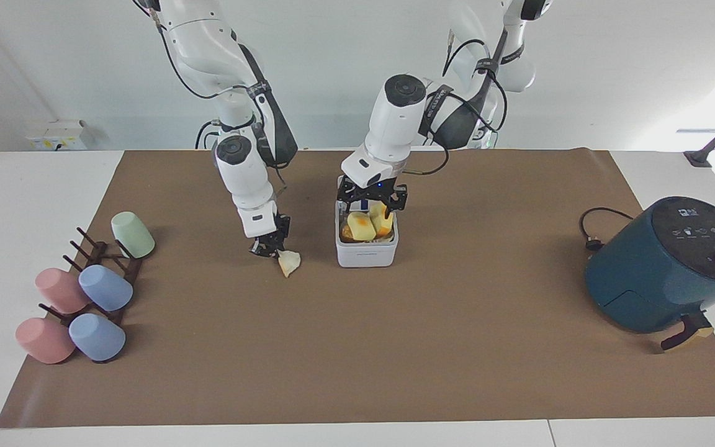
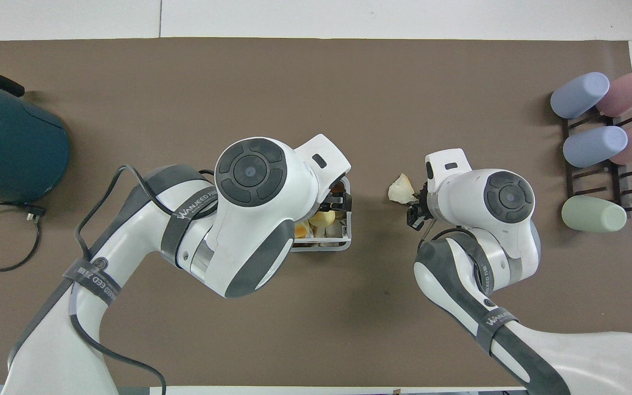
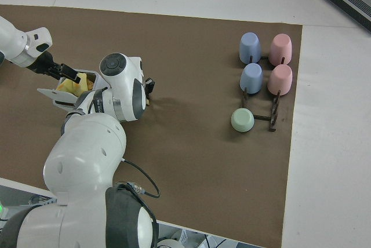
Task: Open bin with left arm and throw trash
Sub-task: 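Drop the sponge into the bin while the right gripper grasps the wedge, then withdraw the left gripper while the right gripper carries the wedge to the bin, then lower the pale wedge into the bin and open the right gripper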
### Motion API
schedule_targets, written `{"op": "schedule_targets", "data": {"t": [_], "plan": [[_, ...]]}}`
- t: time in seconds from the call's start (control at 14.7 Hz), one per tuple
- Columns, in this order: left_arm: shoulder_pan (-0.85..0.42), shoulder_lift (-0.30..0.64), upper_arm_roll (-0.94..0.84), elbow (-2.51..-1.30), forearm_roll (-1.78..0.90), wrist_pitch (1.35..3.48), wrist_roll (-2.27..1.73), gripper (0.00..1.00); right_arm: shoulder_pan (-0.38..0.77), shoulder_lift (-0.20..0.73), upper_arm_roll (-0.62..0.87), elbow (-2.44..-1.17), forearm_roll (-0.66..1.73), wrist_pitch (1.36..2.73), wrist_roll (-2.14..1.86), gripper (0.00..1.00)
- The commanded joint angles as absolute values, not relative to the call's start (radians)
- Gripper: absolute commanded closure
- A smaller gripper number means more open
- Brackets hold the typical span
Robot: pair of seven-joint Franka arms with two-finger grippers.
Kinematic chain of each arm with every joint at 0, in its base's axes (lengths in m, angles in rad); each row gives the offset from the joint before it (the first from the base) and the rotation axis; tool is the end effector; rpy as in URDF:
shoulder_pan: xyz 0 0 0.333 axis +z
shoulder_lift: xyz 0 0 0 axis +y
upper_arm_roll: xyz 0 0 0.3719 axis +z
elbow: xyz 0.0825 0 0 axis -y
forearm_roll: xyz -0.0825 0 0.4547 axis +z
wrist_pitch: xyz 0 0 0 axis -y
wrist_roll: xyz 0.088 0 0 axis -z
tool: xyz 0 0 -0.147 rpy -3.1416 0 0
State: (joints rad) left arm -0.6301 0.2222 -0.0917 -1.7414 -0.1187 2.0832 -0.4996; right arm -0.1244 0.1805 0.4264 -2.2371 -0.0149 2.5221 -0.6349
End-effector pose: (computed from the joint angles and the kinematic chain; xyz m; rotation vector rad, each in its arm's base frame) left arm 0.5357 -0.4798 0.4457 2.9583 -0.2472 0.0380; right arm 0.5868 0.1835 0.2709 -2.7578 -1.3972 -0.2012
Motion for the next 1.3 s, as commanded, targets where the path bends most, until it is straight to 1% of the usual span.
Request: {"op": "schedule_targets", "data": {"t": [0.0, 0.27, 0.41, 0.61, 0.75, 0.95, 1.16, 1.23], "plan": [[-0.626, 0.209, -0.089, -1.749, -0.147, 2.068, -0.5, 0.0, -0.132, 0.16, 0.434, -2.136, -0.014, 2.375, -0.514, 1.0], [-0.605, 0.209, -0.081, -1.723, -0.155, 2.062, -0.5, 0.0, -0.132, 0.13, 0.44, -2.039, 0.0, 2.242, -0.313, 1.0], [-0.53, 0.207, -0.081, -1.683, -0.153, 2.025, -0.497, 0.0, -0.129, 0.127, 0.463, -1.979, 0.0, 2.169, -0.192, 1.0], [-0.386, 0.207, -0.08, -1.576, -0.137, 1.883, -0.468, 0.0, -0.121, 0.133, 0.498, -1.91, 0.002, 2.103, -0.004, 1.0], [-0.272, 0.171, -0.081, -1.557, -0.13, 1.83, -0.401, 0.0, -0.08, 0.143, 0.502, -1.881, 0.014, 2.105, 0.142, 1.0], [-0.122, 0.112, -0.081, -1.559, -0.095, 1.735, -0.208, 0.0, -0.006, 0.147, 0.502, -1.878, 0.023, 2.135, 0.354, 1.0], [-0.017, 0.069, -0.081, -1.562, -0.042, 1.608, 0.009, 0.0, 0.032, 0.155, 0.502, -1.876, 0.116, 2.19, 0.474, 1.0], [-0.003, 0.052, -0.081, -1.568, -0.023, 1.561, 0.041, 0.0, 0.034, 0.156, 0.502, -1.873, 0.156, 2.195, 0.474, 1.0]]}}
